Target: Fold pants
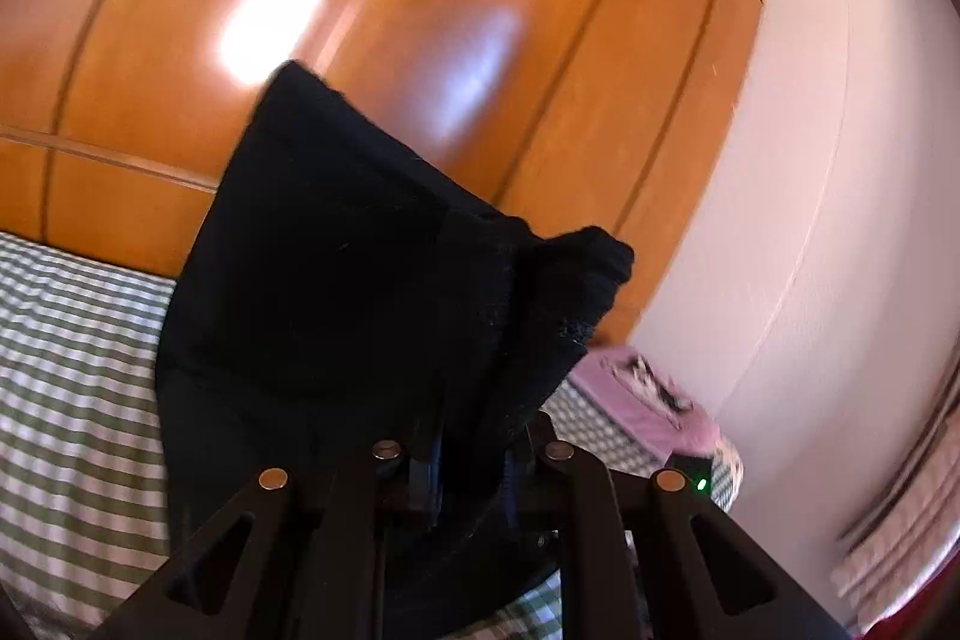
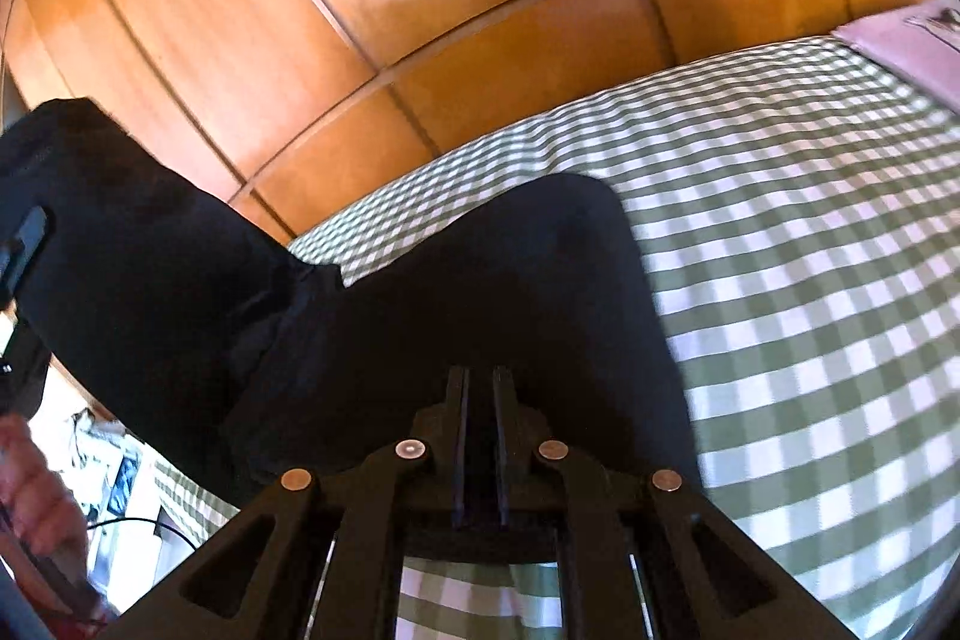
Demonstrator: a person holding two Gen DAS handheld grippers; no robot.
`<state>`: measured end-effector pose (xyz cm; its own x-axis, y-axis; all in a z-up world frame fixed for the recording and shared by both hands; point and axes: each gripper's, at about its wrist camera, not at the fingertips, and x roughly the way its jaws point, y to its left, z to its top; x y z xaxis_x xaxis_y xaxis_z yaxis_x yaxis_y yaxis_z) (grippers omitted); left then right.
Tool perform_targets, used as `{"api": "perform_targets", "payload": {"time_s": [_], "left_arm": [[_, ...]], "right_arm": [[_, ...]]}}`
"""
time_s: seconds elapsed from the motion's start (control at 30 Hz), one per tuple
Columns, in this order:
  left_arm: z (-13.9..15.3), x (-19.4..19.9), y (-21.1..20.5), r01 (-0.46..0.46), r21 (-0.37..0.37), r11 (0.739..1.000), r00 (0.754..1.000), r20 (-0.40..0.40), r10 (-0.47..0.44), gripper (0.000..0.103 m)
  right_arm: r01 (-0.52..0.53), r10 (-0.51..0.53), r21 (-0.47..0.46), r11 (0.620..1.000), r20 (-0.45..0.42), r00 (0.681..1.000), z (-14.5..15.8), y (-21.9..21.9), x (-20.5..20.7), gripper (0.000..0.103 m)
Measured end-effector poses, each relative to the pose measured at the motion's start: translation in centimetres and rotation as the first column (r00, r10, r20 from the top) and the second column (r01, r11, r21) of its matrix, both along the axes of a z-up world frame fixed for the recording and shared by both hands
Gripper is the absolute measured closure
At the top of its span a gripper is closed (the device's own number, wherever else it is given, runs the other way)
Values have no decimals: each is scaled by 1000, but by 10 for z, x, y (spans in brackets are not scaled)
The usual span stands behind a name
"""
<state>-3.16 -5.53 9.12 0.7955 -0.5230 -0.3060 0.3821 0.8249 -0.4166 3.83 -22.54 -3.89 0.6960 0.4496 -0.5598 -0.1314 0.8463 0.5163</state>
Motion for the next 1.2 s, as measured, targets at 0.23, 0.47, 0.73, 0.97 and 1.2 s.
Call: {"api": "perform_targets", "payload": {"time_s": [0.23, 0.47, 0.73, 0.97, 1.2], "left_arm": [[-37, 28, -66, 114, 105, 988, 990, -99, -103, 89], [-87, 48, -119, 216, 193, 957, 965, -189, -180, 89], [-119, 43, -134, 277, 232, 932, 943, -249, -219, 56], [-88, 31, -107, 257, 160, 953, 952, -209, -222, 53], [-69, 25, -22, -48, 173, 984, 987, -146, 74, 52]], "right_arm": [[82, -82, 12, 997, -10, 997, -1, -33, -9, 95], [148, -147, 12, 989, -21, 989, -3, -58, -14, 95], [168, -167, 33, 985, -45, 985, -7, -63, -16, 95], [152, -151, 40, 988, -24, 988, -1, -56, -18, 77], [160, -160, 139, 977, -5, 987, 6, -66, -22, 62]]}}
